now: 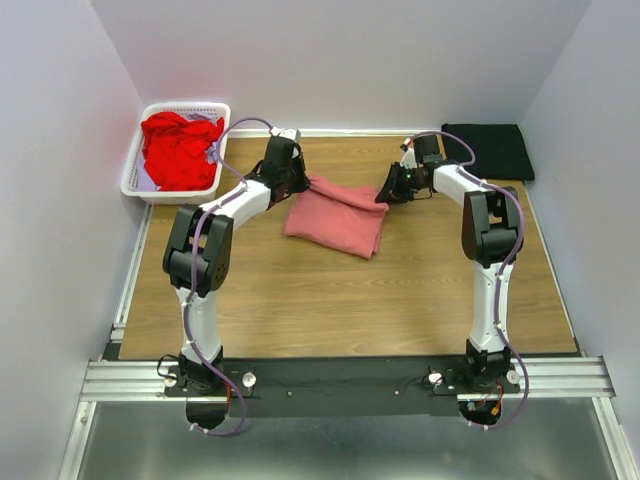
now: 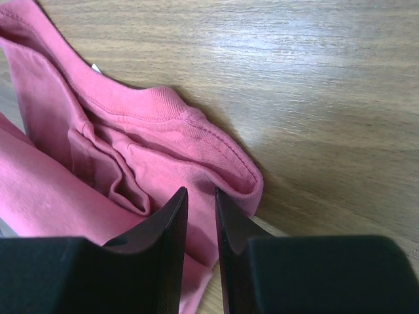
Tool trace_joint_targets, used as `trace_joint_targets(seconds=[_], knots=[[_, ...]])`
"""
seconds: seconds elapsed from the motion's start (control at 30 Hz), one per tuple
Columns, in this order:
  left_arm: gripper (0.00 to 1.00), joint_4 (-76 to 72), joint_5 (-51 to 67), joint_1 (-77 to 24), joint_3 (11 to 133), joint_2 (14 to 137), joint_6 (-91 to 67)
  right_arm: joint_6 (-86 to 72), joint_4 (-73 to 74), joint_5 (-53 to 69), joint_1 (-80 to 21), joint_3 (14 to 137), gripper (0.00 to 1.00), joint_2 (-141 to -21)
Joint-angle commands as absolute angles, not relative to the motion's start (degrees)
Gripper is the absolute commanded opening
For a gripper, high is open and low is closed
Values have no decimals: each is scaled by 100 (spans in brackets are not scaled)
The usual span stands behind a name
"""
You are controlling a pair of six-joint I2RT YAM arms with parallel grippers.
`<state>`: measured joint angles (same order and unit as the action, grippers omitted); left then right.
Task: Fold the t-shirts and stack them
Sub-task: Fold the tshirt
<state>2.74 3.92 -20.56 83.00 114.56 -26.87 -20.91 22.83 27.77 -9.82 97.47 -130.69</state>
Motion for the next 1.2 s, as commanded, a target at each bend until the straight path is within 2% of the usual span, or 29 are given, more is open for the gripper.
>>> trace_joint_targets(seconds=[0.0,0.2,0.4,0.53,0.57,0.67,0.73,0.87,1.0,1.17], knots=[[0,246,272,-1934,8429,11566,-2733,-1863,2637,2329,-976,9422,30,-13342],[0,237,650,-1916,8718,11944,-2602,-1846,2637,2373,-967,9404,31,-13298],[0,246,527,-1907,8780,12120,-2566,-1819,2646,2356,-975,9457,31,-12991],[16,246,589,-1916,8763,12024,-2531,-1793,2654,2364,-967,9501,37,-12648],[25,246,563,-1916,8754,11919,-2514,-1776,2654,2347,-975,9501,41,-12456],[41,246,449,-1916,8701,11621,-2470,-1732,2654,2093,-967,9492,45,-12034],[49,229,396,-1916,8631,11444,-2435,-1723,2663,1865,-975,9475,45,-11866],[59,176,316,-1916,8359,10839,-2399,-1740,2654,1889,-967,9352,46,-11409],[59,53,500,-1925,7841,10311,-2399,-1775,2576,2696,-976,9141,46,-11215],[46,-500,1893,-2048,7173,10203,-2224,-1933,1989,4680,-1002,8668,45,-11320]])
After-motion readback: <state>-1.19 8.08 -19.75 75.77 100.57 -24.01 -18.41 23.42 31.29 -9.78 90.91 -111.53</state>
